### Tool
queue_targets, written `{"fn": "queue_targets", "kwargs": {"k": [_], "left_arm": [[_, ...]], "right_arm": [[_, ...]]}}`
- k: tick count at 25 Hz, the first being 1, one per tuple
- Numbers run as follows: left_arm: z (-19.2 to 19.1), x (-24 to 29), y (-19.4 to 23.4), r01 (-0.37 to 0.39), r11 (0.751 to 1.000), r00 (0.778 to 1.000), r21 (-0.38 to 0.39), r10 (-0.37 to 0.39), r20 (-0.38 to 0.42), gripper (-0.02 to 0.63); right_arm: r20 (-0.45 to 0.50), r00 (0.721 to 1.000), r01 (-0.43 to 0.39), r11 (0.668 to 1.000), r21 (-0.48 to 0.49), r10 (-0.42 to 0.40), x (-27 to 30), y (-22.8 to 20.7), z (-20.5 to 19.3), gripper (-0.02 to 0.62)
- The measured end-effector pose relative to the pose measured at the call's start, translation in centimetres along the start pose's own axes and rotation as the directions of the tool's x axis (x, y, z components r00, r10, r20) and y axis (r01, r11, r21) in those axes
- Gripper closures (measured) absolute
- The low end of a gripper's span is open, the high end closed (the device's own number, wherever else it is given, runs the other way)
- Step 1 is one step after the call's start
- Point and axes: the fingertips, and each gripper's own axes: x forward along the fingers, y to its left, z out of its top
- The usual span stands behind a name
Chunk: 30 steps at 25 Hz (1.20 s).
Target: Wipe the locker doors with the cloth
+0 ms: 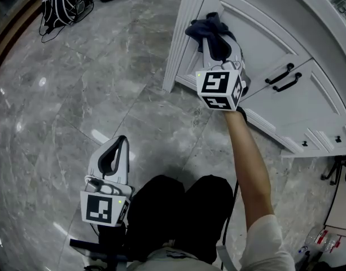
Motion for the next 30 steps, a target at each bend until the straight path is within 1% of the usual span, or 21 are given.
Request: {"fn": "queue_targets", "kwargs": {"k": [2,5,7,10,14,19,23,26,30], "left_arm": [[0.0,-0.4,0.3,-0.011,1.0,1.0,-0.001,0.011,0.007,0.604],[0.5,-1.3,0.8,-0.046,0.999,0.997,-0.013,0.046,0.058,0.604],[0.5,-1.7,0.9,-0.056,0.998,0.997,-0.012,0.057,0.053,0.604],[0.4,-1.6,0.6,-0.043,0.999,0.998,-0.016,0.043,0.05,0.604],[-0.4,-1.8,0.7,-0.051,0.999,0.998,-0.008,0.051,0.022,0.604],[-1.0,-1.6,0.7,-0.056,0.998,0.998,-0.012,0.056,0.007,0.604],[-0.6,-1.7,0.9,-0.076,0.997,0.997,-0.011,0.076,0.02,0.604],[-0.5,-1.8,0.9,-0.084,0.996,0.996,-0.007,0.084,0.02,0.604],[-0.6,-2.0,1.1,-0.094,0.996,0.996,0.005,0.094,0.006,0.604]], "right_arm": [[-0.024,1.0,-0.017,1.0,0.002,0.017,0.1,1.2,-1.2,0.517],[-0.057,0.997,-0.05,0.999,0.011,0.051,0.4,3.2,-3.1,0.517],[-0.077,0.995,-0.068,0.998,0.018,0.069,0.6,4.2,-4.3,0.517],[-0.111,0.989,-0.091,0.995,0.037,0.095,0.7,5.7,-6.1,0.517],[-0.161,0.977,-0.136,0.989,0.052,0.143,1.0,8.6,-8.9,0.517],[-0.212,0.955,-0.194,0.978,0.08,0.207,1.3,11.9,-12.1,0.517],[-0.259,0.929,-0.248,0.964,0.093,0.264,1.6,14.4,-14.7,0.517],[-0.277,0.92,-0.261,0.961,0.095,0.277,1.4,15.3,-16.1,0.517],[-0.294,0.914,-0.271,0.96,0.078,0.282,0.7,15.0,-17.1,0.518]]}}
